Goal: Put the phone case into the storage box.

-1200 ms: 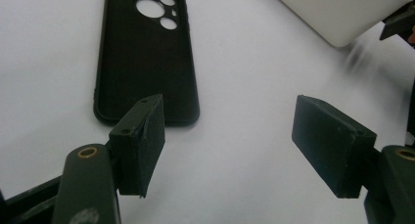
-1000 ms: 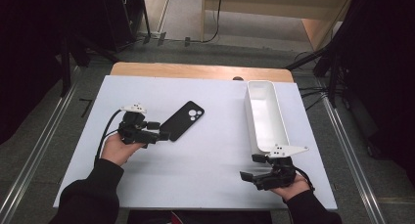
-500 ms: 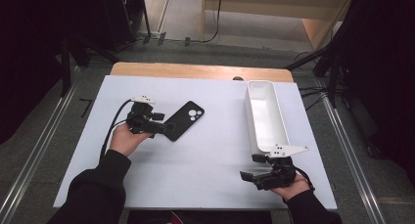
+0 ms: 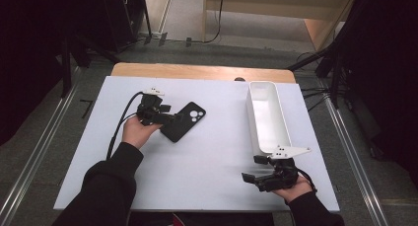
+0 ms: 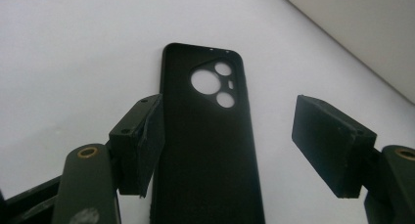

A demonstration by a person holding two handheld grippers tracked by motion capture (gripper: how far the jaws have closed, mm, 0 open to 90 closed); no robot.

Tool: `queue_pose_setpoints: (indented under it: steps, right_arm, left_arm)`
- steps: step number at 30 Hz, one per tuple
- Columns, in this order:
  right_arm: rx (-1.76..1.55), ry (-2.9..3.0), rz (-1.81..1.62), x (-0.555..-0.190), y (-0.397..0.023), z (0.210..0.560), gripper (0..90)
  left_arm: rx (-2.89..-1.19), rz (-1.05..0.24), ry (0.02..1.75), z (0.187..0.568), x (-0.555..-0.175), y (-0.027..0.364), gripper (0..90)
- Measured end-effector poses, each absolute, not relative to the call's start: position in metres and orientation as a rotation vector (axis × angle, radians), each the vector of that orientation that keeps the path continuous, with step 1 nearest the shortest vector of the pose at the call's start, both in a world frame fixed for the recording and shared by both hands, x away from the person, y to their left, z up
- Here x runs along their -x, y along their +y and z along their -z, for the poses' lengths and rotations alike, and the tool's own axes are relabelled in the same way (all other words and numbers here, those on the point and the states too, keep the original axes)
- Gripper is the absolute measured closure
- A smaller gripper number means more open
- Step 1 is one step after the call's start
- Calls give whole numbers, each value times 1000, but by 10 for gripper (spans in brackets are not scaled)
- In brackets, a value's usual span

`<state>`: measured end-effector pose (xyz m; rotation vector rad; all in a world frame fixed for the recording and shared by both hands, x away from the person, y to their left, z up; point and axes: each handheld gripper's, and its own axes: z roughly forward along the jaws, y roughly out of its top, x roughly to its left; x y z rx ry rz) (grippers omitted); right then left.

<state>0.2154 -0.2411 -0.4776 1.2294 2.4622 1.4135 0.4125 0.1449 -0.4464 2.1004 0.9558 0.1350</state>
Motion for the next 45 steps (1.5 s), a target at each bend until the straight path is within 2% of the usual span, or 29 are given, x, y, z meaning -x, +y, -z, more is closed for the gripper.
queue_pose_setpoints:
  steps: [4, 5, 11, 13, 15, 23, 32, 45]
  right_arm:
    - [-1230, 2463, -1414, -215, -241, 478, 133]
    - [-1230, 2462, -1416, -215, -241, 478, 133]
    - [-1230, 2464, -1416, -216, -241, 478, 133]
    - [-1229, 2466, -1416, -216, -241, 478, 133]
    - [-1229, 2465, -1416, -216, -241, 478, 134]
    - [-1228, 2467, -1415, -216, -241, 478, 133]
    - [-1229, 2467, -1418, -215, -241, 478, 133]
    - [-1223, 2475, -1418, -214, -240, 478, 134]
  left_arm:
    - [-2103, -121, 940, 449, -418, 140, 272]
    - [-2107, -145, 932, 449, -419, 139, 246]
    - [-2123, -210, 897, 450, -421, 130, 241]
    - [-2148, -240, 889, 450, -421, 126, 169]
    - [-2159, -226, 886, 452, -422, 124, 0]
    - [-2156, -250, 856, 455, -420, 118, 0]
    - [-2137, -269, 912, 465, -421, 117, 0]
    - [-2148, -233, 943, 482, -421, 113, 0]
